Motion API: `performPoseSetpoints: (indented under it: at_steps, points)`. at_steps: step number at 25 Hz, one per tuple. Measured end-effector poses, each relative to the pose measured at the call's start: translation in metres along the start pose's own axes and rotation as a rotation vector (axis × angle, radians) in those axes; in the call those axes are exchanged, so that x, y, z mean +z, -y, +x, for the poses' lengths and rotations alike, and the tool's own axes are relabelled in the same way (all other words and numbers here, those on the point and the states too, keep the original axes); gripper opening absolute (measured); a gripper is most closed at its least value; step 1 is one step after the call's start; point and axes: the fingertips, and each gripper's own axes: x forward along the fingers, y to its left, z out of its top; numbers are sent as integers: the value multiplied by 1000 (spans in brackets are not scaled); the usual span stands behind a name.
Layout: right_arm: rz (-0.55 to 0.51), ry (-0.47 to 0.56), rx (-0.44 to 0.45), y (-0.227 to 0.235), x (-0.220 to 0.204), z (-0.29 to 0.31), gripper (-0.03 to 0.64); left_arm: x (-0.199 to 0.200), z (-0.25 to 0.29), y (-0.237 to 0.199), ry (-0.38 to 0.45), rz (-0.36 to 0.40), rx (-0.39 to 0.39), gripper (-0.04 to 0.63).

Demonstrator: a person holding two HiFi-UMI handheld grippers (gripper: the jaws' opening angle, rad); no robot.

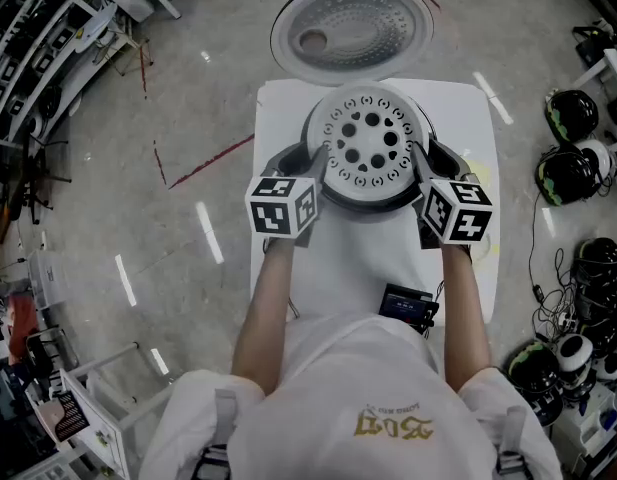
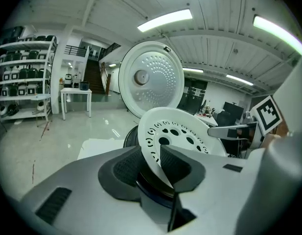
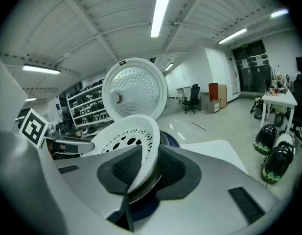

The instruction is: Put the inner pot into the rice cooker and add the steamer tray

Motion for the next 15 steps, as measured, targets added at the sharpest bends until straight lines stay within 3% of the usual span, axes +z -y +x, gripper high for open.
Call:
performPoseSetpoints:
  at_steps: [7, 15]
  points:
    - [-77, -21, -35, 0, -4, 6, 133, 2, 5, 1, -5, 43, 15, 140]
    - [-221, -45, -81, -2, -8, 8, 157, -2, 9, 2, -32, 191, 88, 177]
